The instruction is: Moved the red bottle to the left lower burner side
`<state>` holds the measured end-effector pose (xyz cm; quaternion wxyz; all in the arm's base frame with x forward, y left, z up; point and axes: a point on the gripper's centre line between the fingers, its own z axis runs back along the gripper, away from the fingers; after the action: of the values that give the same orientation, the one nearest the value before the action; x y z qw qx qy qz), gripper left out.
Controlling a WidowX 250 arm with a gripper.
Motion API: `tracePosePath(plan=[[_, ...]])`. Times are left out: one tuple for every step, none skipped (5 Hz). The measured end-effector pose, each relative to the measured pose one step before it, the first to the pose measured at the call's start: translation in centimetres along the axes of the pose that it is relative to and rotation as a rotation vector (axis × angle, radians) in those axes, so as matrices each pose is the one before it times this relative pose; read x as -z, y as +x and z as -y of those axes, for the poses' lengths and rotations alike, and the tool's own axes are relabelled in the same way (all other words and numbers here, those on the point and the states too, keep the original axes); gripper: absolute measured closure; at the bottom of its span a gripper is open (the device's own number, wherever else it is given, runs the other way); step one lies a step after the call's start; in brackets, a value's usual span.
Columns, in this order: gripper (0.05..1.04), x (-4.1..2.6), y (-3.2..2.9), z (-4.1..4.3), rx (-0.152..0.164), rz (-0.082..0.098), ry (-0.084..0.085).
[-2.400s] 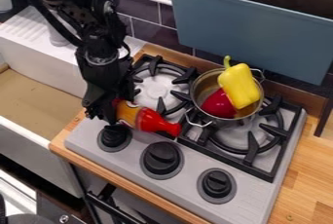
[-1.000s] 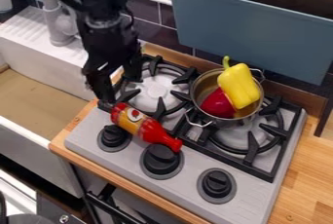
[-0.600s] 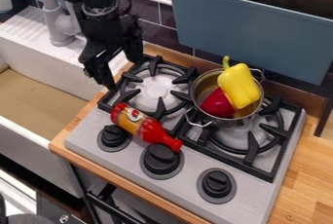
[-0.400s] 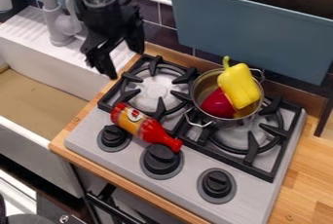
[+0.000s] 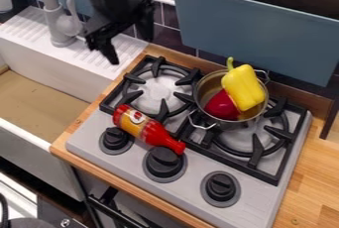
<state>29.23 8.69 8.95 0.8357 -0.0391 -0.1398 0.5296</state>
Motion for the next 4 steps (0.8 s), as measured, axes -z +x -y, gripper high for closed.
tracePosePath(plan=[[0.088,-1.242,-0.536,1.012,0.2494,0.0118,-0.0973],[0.088,-0.58,-0.24,0.122,0.1188,-0.0295,0.003],[0.088,-0.944,0.41,0.771,0.0615,-0.0112,0.0057],[0.088,0.214,0.019,0.725,0.0788,-0.0365,0.0448]])
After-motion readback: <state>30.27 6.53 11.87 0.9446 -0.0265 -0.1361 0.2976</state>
